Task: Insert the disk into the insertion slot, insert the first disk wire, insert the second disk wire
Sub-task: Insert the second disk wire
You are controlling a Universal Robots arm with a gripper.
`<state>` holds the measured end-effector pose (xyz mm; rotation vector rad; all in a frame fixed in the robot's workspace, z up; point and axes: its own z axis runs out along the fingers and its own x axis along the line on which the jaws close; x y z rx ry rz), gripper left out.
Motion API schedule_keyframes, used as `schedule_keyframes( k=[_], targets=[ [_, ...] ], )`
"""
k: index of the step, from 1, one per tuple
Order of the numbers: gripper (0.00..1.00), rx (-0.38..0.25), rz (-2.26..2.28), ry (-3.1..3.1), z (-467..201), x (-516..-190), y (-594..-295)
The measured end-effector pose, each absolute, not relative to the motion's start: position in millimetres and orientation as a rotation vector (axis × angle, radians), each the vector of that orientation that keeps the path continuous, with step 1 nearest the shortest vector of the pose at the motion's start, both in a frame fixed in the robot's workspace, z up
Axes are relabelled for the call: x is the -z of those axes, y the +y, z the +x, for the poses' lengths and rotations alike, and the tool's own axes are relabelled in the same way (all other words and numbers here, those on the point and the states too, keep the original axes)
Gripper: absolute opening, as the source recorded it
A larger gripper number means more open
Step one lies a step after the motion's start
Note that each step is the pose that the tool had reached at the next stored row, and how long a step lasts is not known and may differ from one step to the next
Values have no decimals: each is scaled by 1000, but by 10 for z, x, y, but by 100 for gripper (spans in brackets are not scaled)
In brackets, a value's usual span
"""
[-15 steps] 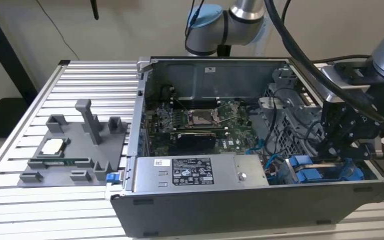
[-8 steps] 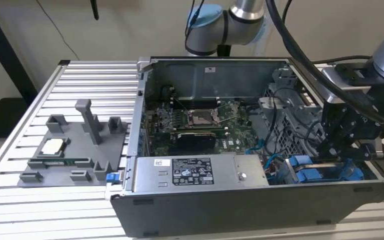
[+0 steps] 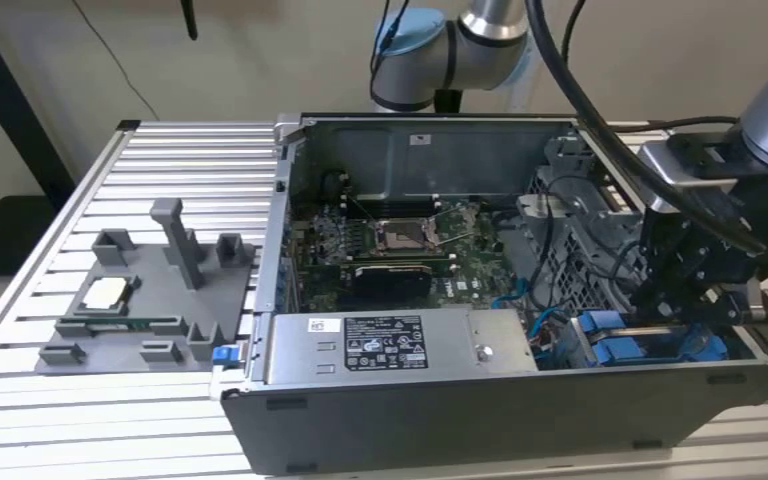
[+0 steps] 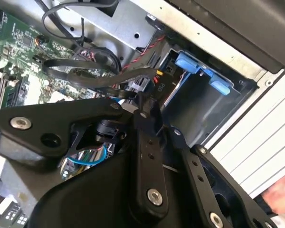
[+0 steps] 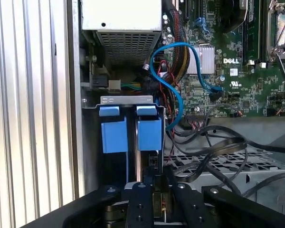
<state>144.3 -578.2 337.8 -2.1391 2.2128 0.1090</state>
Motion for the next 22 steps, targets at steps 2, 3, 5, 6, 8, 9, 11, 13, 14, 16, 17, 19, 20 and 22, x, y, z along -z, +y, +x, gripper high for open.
schedule_keyframes(
  k=[2, 3, 5, 6, 8, 9, 11, 13, 14, 16, 17, 19, 20, 22],
  targets=[
    [24, -109, -2139, 2213, 1443, -3465, -5782],
    [24, -109, -2139, 2213, 1443, -3509, -5783],
    [24, -109, -2140, 2214, 1443, -3601, -5782],
    [24, -109, -2139, 2213, 1443, -3627, -5782],
    [24, -109, -2139, 2213, 1443, -3640, -5783],
    [24, -110, -2140, 2213, 1448, -3639, -5782],
    [24, -117, -2142, 2217, 1494, -3642, -5782],
    [24, -126, -2146, 2222, 1553, -3642, -5782],
    [24, -131, -2148, 2224, 1565, -3643, -5782],
    [24, -134, -2149, 2226, 1566, -3692, -5782],
    [24, -136, -2150, 2227, 1566, -3727, -5782],
    [24, -139, -2151, 2228, 1567, -3799, -5782],
    [24, -140, -2151, 2228, 1567, -3829, -5782],
    [24, -141, -2152, 2229, 1567, -3889, -5782]
  ],
)
